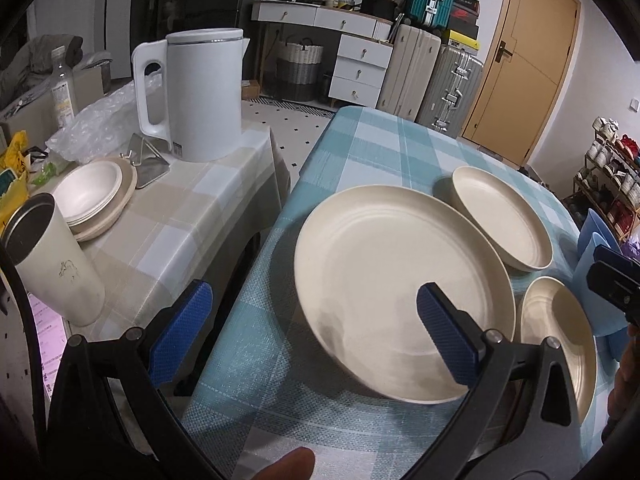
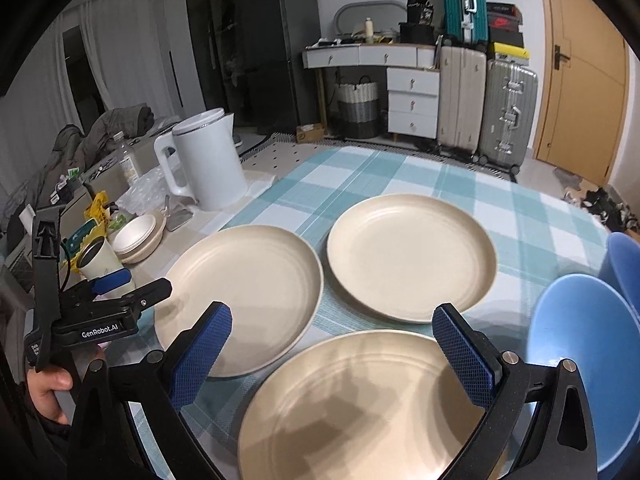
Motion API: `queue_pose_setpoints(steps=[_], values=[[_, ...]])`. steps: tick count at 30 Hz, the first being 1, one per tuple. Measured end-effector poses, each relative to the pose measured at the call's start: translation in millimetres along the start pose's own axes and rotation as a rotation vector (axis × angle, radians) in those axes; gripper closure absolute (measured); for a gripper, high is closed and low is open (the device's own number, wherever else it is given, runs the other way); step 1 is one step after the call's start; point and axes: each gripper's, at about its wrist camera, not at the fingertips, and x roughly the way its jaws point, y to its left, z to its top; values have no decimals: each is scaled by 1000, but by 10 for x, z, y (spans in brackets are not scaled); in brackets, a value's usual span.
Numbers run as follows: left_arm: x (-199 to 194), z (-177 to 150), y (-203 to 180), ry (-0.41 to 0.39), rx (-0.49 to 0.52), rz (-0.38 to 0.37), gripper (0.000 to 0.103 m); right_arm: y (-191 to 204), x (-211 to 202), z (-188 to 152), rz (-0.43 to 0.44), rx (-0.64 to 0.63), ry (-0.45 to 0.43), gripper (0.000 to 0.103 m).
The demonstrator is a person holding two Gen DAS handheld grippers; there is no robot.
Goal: Organize plates and bowls
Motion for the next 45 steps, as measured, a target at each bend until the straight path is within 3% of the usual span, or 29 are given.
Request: queue_pose_setpoints(steps=[10, 20, 34, 37, 39, 44, 45], values=[[134, 2, 86, 44, -28, -40, 3, 73, 376, 32, 42, -16, 69, 5], [287, -35, 81, 92, -40, -69, 23, 154, 766, 31, 90, -17, 158, 20], [351, -59, 20, 110, -19, -67, 38, 193, 1107, 44, 102, -5, 209, 45], [361, -55, 29, 110, -22, -69, 48, 199, 1131, 42, 98, -10, 218, 51], [353, -59, 37, 111, -21, -69, 53, 207, 1142, 42, 88, -16, 216, 61], [365, -73, 3, 121, -5, -68, 78, 212, 1121, 29, 59, -29, 206, 71], [367, -70, -2, 120, -3, -58, 79, 211, 1124, 27, 51, -32, 205, 74]])
